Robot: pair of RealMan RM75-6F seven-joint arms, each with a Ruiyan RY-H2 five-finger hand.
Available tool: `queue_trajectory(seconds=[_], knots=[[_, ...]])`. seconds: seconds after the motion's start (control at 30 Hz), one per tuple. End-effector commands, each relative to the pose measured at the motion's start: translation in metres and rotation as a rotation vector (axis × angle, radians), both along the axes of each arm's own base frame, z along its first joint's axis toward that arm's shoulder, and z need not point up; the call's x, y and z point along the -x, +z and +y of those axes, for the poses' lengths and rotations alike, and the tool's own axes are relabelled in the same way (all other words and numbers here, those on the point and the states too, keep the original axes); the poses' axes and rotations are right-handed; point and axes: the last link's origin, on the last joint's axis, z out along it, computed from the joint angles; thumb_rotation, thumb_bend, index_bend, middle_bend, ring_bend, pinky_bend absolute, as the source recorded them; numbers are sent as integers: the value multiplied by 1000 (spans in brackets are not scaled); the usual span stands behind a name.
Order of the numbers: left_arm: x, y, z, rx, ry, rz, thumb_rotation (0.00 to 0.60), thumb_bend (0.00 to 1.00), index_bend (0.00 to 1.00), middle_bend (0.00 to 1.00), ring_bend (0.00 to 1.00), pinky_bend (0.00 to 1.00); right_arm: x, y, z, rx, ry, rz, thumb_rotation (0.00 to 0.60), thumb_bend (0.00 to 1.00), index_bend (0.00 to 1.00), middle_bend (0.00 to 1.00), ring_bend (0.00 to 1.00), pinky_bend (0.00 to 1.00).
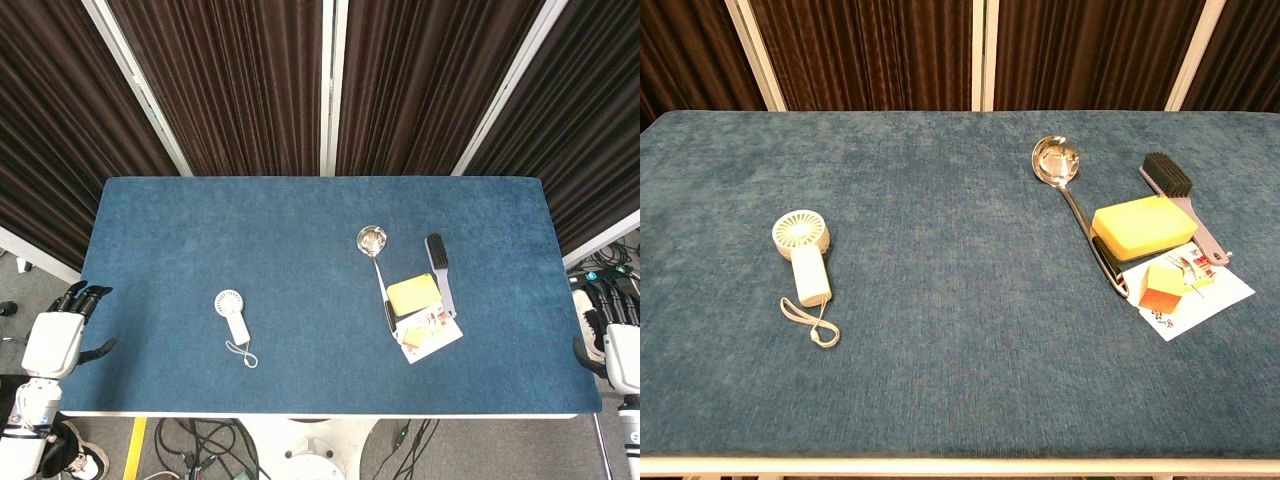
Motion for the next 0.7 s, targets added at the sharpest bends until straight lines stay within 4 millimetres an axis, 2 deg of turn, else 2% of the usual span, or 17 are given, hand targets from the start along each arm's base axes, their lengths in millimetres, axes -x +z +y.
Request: queue_trajectory(seconds=[0.03,0.57,0.63,0.67,0.7], knots=[[0,0,0,1,1,0,600,140,192,212,112,312,0,0,0,0,1,0,600,303,0,0,0,0],[-5,-2,0,17,-19,-18,600,141,192,219,120,328,-2,2,2,-4,5,-28,600,304,0,0,0,0],[-6,-1,1,10,-21,-19,600,143,192,256,190,395,-3,3,1,0,6,-32,600,304,0,0,0,0],[-7,-1,1,9,-24,-18,600,148,191,304,266,470,-3,3,1,1,8,-33,600,303,0,0,0,0],[-8,-1,2,8,-26,-18,600,158,191,401,393,587,-4,4,1,2,10,-34,600,303,0,0,0,0]])
